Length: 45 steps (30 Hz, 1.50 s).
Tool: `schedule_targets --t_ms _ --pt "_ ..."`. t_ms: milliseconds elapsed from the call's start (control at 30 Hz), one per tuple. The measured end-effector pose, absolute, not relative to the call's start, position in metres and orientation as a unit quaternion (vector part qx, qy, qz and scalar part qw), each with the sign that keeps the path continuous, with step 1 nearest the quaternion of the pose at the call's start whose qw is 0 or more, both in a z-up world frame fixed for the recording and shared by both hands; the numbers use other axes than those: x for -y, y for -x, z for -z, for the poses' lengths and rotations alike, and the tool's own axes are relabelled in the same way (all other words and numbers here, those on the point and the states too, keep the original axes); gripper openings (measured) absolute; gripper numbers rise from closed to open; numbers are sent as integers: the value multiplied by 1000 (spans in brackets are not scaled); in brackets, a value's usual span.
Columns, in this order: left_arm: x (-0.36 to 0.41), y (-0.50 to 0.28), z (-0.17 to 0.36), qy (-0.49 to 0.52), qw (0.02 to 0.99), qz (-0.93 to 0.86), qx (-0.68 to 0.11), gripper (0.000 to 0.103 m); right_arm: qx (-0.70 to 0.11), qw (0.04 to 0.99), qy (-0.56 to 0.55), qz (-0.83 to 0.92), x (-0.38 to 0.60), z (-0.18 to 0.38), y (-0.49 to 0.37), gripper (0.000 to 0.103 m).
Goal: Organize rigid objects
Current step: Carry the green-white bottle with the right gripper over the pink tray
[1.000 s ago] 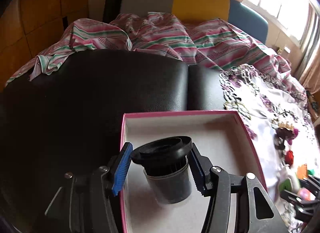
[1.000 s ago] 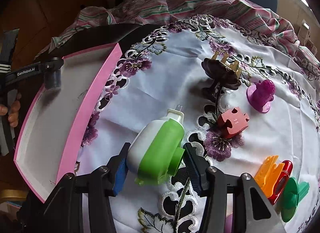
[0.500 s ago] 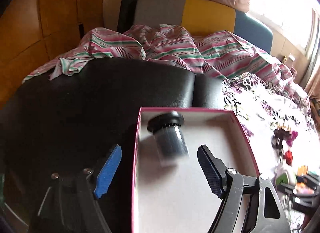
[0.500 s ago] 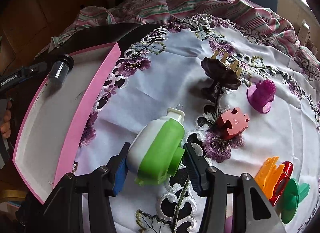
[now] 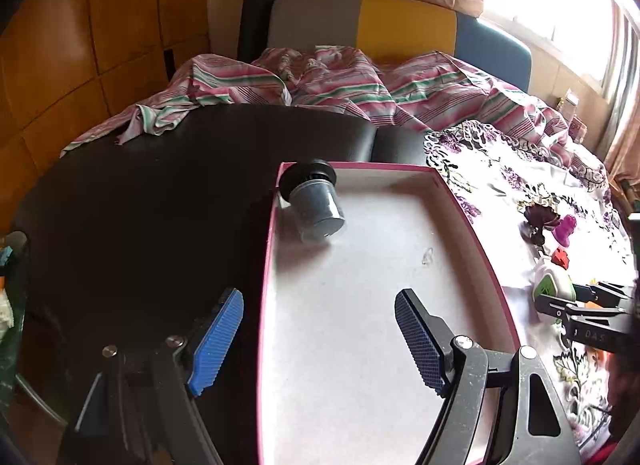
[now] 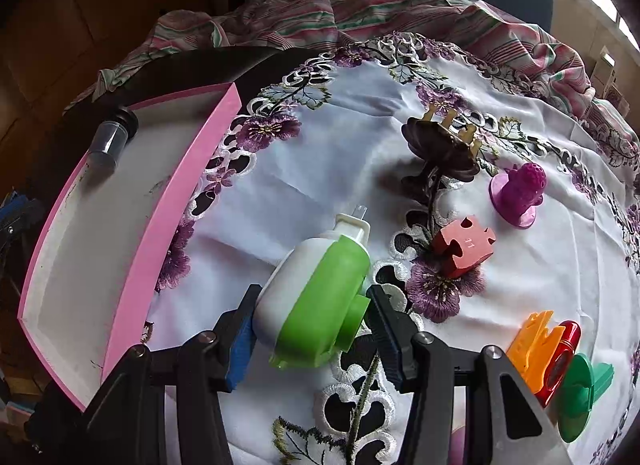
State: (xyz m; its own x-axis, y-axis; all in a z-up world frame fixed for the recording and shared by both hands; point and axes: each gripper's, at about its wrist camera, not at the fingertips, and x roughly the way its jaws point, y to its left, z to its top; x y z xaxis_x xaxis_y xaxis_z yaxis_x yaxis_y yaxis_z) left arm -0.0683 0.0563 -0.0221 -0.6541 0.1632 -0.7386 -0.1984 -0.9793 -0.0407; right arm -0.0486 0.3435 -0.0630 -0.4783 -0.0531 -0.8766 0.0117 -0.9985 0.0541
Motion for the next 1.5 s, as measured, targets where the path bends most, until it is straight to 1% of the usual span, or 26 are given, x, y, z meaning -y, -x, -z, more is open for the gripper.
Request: schedule_targets --t_ms 467,767,1067,1133,1333,1500 --pt "-19 49 15 394 72 -916 -13 79 4 12 -502 865 -334 62 47 53" --pt "0 43 15 395 59 -917 -2 79 1 25 -476 879 -315 44 47 53" --pt "8 41 19 401 51 -915 1 79 -8 23 -491 871 -308 56 44 52" --pt "9 41 20 403 48 -914 2 81 -4 21 -491 871 -308 54 43 52" --pt "18 40 24 406 37 -913 6 81 14 31 -465 885 -301 32 45 52" --pt "25 40 26 409 28 -912 10 81 18 80 -451 889 -269 13 52 52"
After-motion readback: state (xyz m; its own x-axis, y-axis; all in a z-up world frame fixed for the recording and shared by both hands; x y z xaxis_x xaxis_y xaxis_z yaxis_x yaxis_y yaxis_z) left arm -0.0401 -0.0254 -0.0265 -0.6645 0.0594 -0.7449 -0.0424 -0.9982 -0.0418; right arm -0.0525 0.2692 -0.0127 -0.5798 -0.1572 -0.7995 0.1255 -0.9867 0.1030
